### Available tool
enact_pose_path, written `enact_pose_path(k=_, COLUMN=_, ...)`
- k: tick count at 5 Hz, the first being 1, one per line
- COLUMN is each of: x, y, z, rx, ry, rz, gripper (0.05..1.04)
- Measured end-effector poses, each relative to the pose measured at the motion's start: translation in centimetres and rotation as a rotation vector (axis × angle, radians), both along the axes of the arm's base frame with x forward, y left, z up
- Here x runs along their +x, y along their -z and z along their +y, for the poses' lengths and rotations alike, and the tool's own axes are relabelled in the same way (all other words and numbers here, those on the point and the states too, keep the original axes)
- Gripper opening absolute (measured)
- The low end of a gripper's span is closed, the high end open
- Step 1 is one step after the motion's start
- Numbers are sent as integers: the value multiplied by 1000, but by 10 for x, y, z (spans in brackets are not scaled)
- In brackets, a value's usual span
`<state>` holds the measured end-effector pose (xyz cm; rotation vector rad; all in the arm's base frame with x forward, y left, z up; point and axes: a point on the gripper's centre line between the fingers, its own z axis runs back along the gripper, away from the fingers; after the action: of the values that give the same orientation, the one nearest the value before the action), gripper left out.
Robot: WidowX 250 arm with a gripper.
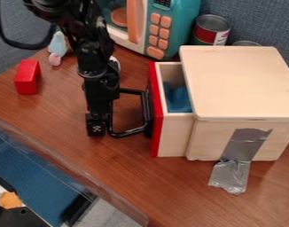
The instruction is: Close the drawer
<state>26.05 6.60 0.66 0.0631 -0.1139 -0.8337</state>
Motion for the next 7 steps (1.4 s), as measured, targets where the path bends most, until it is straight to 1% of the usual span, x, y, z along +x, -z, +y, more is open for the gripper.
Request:
enact_pose_path(k=1, x=17, y=-2, z=-13, rx=-3, ry=0, rz=-20, gripper=1001)
enact_pose_path(k=2, x=31, y=-12, z=-31, rx=-25, ry=10, rz=-33, gripper=1001)
enact_pose_path(k=3, x=39, y=-19, z=-42, rx=-36, ry=16, rz=-32, gripper=1000)
enact_pose_path(k=4, x=42, y=-23, z=-42, rx=-34, ry=1, rz=-30, gripper=1000)
enact_pose_path(k=5, x=29, y=-24, z=-24, rx=72, ry=-185, rz=58, gripper=1001)
enact_pose_path(k=6, x=-1, y=-34, z=6, rx=186, ry=-399, rz=209, gripper=1001)
enact_pose_path(k=7, x=-39, y=-74, z=37, rx=223, ry=-572, rz=247, gripper=1001)
